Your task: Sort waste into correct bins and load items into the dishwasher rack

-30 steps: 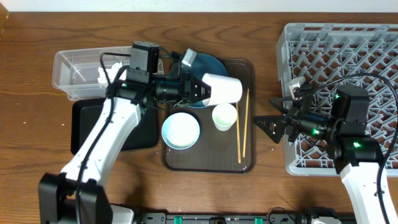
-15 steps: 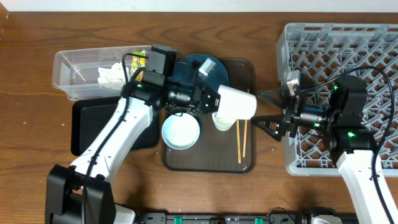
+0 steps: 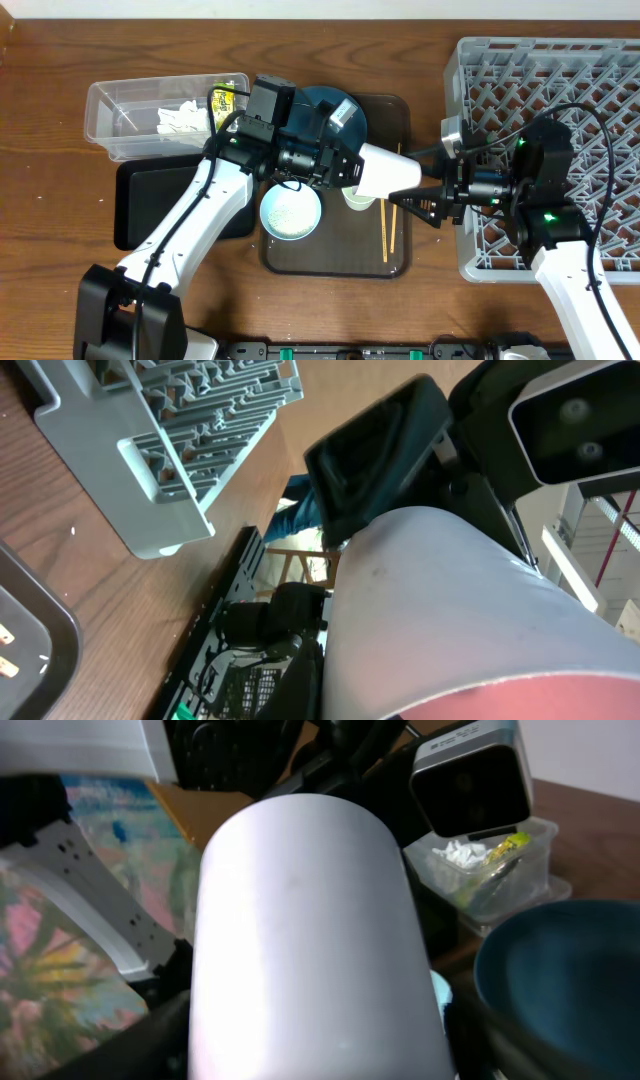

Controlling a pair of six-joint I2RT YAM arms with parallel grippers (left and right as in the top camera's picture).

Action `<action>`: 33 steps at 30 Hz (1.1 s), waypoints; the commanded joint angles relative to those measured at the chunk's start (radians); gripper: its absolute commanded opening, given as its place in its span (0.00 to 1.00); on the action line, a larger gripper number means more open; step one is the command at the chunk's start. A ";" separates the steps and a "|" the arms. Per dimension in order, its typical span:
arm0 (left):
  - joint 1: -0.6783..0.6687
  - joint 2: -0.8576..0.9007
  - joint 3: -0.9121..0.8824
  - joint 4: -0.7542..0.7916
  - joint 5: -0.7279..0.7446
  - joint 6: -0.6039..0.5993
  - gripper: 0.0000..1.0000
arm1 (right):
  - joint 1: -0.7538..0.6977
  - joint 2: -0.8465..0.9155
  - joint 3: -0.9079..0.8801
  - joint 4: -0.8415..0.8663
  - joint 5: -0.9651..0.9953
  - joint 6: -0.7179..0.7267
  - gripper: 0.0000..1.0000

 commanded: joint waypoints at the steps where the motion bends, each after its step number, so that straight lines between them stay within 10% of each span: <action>1: 0.001 0.000 0.000 0.005 0.007 0.006 0.06 | 0.007 0.000 0.017 -0.001 -0.018 0.003 0.68; 6: 0.001 0.000 0.000 0.005 0.005 0.007 0.08 | 0.007 0.000 0.017 -0.001 -0.018 0.003 0.55; 14: 0.016 -0.001 0.000 -0.008 -0.134 0.018 0.50 | 0.007 0.000 0.017 -0.050 0.123 0.069 0.41; 33: 0.319 -0.319 0.000 -0.541 -1.115 0.198 0.59 | -0.187 -0.035 0.376 -0.748 1.169 0.111 0.03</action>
